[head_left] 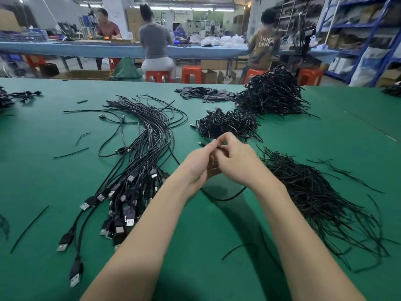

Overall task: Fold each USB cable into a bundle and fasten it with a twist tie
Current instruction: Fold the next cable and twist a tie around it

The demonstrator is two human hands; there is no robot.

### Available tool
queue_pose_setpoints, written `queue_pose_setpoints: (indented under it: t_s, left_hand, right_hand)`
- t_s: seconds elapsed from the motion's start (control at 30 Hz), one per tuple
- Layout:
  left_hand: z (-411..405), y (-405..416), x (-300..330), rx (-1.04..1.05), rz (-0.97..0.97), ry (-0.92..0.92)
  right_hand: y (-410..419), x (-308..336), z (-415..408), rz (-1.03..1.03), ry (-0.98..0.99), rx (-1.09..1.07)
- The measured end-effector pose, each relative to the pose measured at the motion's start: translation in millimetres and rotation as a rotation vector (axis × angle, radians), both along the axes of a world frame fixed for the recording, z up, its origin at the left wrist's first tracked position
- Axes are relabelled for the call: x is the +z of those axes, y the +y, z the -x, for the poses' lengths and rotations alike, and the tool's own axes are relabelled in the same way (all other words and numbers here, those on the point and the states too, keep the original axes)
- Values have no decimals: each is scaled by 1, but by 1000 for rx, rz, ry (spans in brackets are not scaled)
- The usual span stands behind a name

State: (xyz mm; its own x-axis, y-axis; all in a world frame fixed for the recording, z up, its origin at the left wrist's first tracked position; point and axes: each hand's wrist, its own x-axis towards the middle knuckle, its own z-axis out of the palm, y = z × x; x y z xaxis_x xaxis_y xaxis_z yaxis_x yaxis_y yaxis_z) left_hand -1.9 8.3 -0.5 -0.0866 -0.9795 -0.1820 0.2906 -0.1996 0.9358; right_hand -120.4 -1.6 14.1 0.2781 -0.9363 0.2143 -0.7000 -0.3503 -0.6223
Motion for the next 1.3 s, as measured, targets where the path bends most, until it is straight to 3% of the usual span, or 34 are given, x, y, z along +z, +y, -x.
queue_pose_setpoints:
  t_s: [0.07, 0.23, 0.37, 0.53, 0.67, 0.8, 0.87, 0.97, 1.1, 1.2, 1.3]
  left_hand:
    - [-1, -4, 0, 74, -15, 71]
    - [-7, -4, 2, 167, -46, 197]
    - [-11, -4, 3, 194, 59, 287]
    - [-12, -6, 7, 193, -43, 621]
    - [-14, -6, 8, 208, -44, 642]
    - [-20, -4, 12, 201, 35, 662]
    - [-27, 0, 13, 128, 84, 681]
    - [-32, 6, 16, -114, 153, 558]
    - [-16, 12, 14, -342, 144, 10]
    - [-3, 8, 7, -281, 145, -292]
    - [3, 1, 0, -70, 190, -323]
  right_hand:
    - [3, -5, -10, -45, 12, 63]
    - [8, -5, -15, -202, -212, 140]
    - [2, -6, 12, -377, -70, 193]
    - [3, -11, 39, -638, -460, 324]
    - [4, -1, 50, -784, -634, 432]
    - [9, 4, 60, -1002, -514, 515]
    - [8, 0, 63, -986, -378, 436]
    - [-4, -6, 61, -675, -227, 119]
    - [-16, 2, 54, -315, -236, -82]
    - [-14, 13, 46, -201, -295, -72]
    - [-3, 22, 31, -211, -359, 38]
